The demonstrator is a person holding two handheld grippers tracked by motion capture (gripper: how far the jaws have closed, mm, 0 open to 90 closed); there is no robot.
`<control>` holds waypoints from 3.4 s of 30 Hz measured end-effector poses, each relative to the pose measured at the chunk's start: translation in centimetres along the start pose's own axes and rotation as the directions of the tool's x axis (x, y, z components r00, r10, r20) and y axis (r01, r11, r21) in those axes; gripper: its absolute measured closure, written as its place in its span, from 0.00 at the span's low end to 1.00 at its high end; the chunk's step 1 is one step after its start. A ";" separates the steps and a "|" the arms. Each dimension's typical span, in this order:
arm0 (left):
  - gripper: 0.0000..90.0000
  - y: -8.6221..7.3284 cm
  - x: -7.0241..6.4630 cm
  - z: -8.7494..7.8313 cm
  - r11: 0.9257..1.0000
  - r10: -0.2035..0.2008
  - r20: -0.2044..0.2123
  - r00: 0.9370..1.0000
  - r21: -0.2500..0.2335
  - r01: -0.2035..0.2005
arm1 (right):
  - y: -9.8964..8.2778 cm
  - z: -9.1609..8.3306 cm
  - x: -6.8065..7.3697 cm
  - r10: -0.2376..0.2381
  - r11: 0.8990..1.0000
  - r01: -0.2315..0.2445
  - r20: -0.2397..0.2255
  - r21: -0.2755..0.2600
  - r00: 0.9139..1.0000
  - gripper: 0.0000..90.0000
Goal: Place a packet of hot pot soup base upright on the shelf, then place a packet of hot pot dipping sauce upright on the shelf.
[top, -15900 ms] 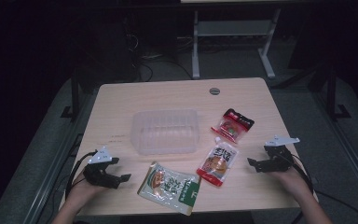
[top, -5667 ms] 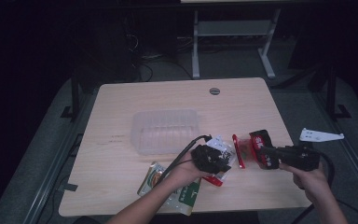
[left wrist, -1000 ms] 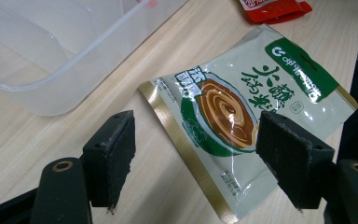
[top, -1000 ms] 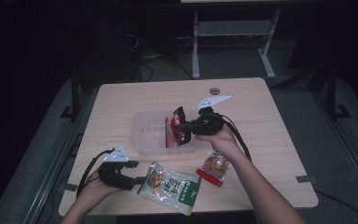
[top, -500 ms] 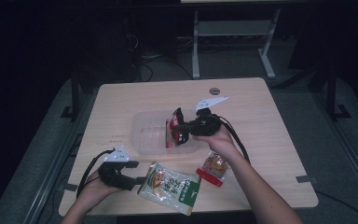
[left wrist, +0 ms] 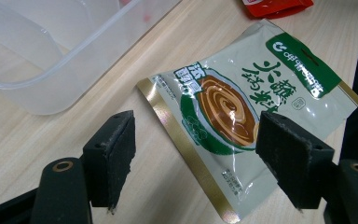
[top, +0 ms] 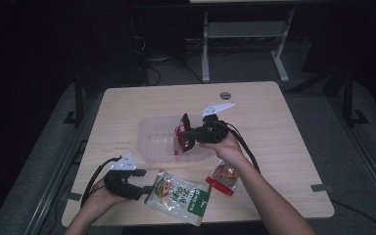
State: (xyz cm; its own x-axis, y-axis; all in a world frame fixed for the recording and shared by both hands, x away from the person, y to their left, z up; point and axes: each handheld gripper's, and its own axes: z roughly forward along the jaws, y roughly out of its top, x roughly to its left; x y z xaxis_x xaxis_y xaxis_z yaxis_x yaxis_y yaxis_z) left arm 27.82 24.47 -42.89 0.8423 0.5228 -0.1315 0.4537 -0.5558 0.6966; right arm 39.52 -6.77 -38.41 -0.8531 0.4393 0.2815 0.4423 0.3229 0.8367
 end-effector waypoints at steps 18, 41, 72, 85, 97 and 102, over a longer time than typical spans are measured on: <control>0.31 -0.2 0.0 0.2 1.000 0.005 0.001 1.000 0.004 -0.005 | 0.2 0.4 0.0 0.031 1.000 -0.031 0.051 0.005 0.998 0.49; 0.31 -0.1 -0.1 0.3 1.000 0.014 0.001 1.000 0.004 -0.014 | -0.6 -6.4 1.5 -0.056 0.997 0.050 0.120 0.052 0.991 0.19; 0.28 0.2 -0.6 0.7 0.999 0.039 0.012 0.999 0.005 -0.039 | -9.8 -11.0 -3.6 -0.009 0.981 -0.047 0.288 0.188 0.958 0.79; 0.28 0.2 -0.5 1.0 0.999 0.033 0.014 0.999 0.009 -0.034 | -9.2 -7.9 -4.9 -0.049 0.972 -0.020 0.285 0.233 0.957 1.00; 0.28 0.2 -0.6 1.2 0.999 0.040 0.020 0.999 0.016 -0.040 | -9.2 -4.1 -5.8 -0.097 0.948 -0.001 0.293 0.317 0.951 1.00; 0.28 0.2 -0.7 1.1 0.999 0.041 0.022 0.999 0.018 -0.041 | -9.6 -4.4 -5.8 -0.116 0.936 0.006 0.293 0.351 0.949 1.00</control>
State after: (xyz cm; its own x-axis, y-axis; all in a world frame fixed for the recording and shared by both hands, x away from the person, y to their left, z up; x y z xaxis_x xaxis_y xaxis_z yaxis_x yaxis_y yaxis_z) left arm 27.64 23.27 -43.49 0.8663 0.4853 -0.1182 0.4237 -0.5885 0.6886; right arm 38.99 -16.11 -45.95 -0.7797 0.6254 0.0322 0.5063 0.5993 0.6200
